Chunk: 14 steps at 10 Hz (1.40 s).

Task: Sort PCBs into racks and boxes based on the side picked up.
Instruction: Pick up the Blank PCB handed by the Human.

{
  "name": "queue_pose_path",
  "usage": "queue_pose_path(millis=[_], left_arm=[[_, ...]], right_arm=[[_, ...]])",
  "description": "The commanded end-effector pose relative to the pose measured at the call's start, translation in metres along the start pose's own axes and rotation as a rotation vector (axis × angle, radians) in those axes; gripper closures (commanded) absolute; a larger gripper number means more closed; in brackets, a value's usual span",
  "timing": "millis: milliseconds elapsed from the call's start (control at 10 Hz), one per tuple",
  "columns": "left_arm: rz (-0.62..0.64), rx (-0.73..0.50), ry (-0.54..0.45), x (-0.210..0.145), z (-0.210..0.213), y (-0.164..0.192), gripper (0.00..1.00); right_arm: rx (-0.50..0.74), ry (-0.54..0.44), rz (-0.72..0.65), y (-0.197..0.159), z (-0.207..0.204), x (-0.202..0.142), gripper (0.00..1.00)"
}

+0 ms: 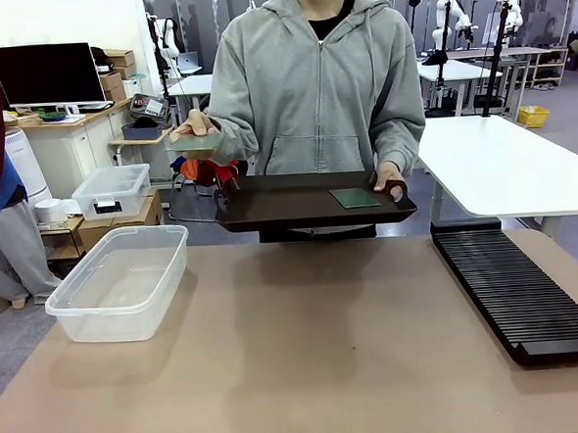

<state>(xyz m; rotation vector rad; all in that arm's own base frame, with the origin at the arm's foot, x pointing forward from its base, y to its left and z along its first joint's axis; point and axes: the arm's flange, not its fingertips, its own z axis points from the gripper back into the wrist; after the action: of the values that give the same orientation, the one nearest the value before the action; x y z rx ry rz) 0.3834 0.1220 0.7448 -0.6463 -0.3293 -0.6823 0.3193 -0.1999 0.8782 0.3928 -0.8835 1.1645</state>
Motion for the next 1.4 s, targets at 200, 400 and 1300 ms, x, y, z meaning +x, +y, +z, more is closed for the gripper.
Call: queue_pose_path(millis=[200, 400, 1300], left_arm=[[0.281, -0.232, -0.091, 0.005, -0.046, 0.028, 0.00], [0.391, -0.277, -0.157, 0.005, -0.079, 0.034, 0.00], [0.587, -0.424, -0.200, 0.014, -0.125, 0.048, 0.00]], right_arm=[[0.011, -0.013, 0.013, 0.003, -0.001, 0.001, 0.00], [0.011, -0.013, 0.013, 0.003, -0.001, 0.001, 0.00], [0.011, -0.013, 0.013, 0.003, -0.001, 0.001, 0.00]])
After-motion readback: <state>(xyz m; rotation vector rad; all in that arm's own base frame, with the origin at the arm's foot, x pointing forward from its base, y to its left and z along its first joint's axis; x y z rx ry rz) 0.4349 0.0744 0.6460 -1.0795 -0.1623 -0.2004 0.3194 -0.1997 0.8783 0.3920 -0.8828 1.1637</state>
